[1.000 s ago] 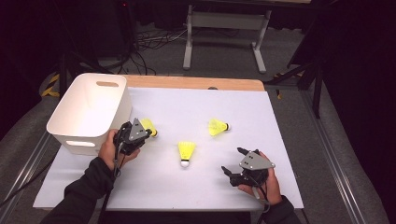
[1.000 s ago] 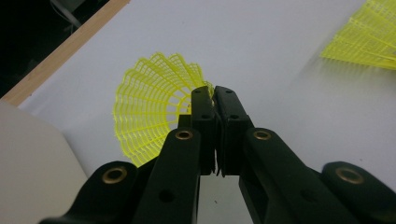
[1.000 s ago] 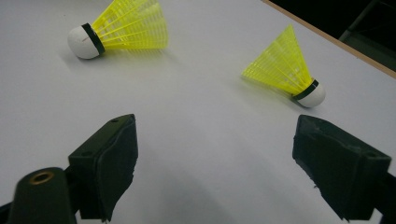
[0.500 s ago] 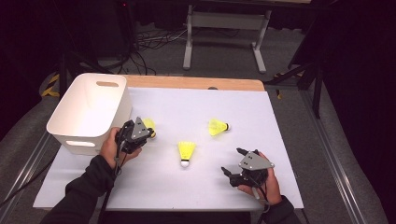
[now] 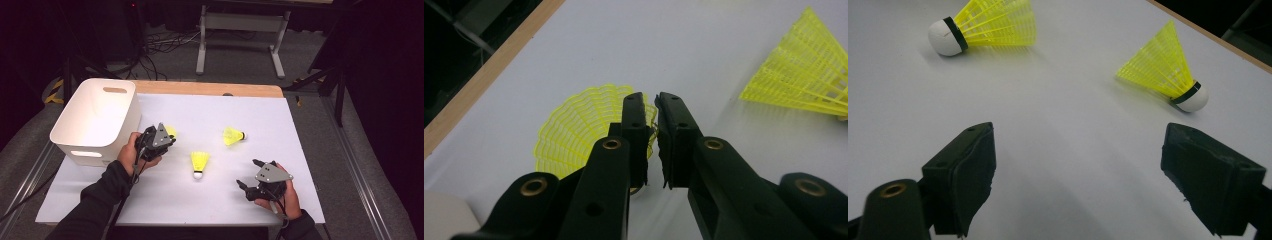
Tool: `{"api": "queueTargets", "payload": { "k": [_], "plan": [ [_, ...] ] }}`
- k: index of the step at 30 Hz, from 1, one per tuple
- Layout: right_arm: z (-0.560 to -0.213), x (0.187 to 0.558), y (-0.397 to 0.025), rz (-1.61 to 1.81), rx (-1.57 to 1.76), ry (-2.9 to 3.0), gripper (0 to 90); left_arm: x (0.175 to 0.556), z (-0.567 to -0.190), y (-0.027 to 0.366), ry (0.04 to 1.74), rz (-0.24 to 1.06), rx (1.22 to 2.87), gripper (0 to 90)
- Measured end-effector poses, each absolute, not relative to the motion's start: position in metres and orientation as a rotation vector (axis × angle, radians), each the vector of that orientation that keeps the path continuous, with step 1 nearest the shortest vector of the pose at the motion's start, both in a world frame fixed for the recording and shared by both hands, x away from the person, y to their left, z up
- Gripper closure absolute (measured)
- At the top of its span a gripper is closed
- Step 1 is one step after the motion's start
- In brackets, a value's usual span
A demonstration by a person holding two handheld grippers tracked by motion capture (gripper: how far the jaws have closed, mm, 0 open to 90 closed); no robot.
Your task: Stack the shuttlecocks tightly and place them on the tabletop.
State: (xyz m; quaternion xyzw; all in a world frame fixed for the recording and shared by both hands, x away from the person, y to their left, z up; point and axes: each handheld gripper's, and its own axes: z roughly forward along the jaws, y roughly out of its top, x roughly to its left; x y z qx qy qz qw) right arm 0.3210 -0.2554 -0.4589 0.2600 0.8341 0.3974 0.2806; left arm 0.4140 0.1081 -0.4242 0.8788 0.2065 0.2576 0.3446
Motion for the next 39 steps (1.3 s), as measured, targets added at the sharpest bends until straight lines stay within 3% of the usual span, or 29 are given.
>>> {"api": "queueTargets", "payload": {
  "k": [27, 39],
  "plan": [
    [-0.461, 0.322, -0.255, 1.080, 0.700, 2.274, 15.1, 0.427, -0.422, 0.084, 0.547, 0.633, 2.304, 79.9],
    [-0.463, 0.323, -0.255, 1.076, 0.700, 2.291, 15.0, 0.447, -0.423, 0.083, 0.586, 0.635, 2.306, 74.5]
  ]
}}
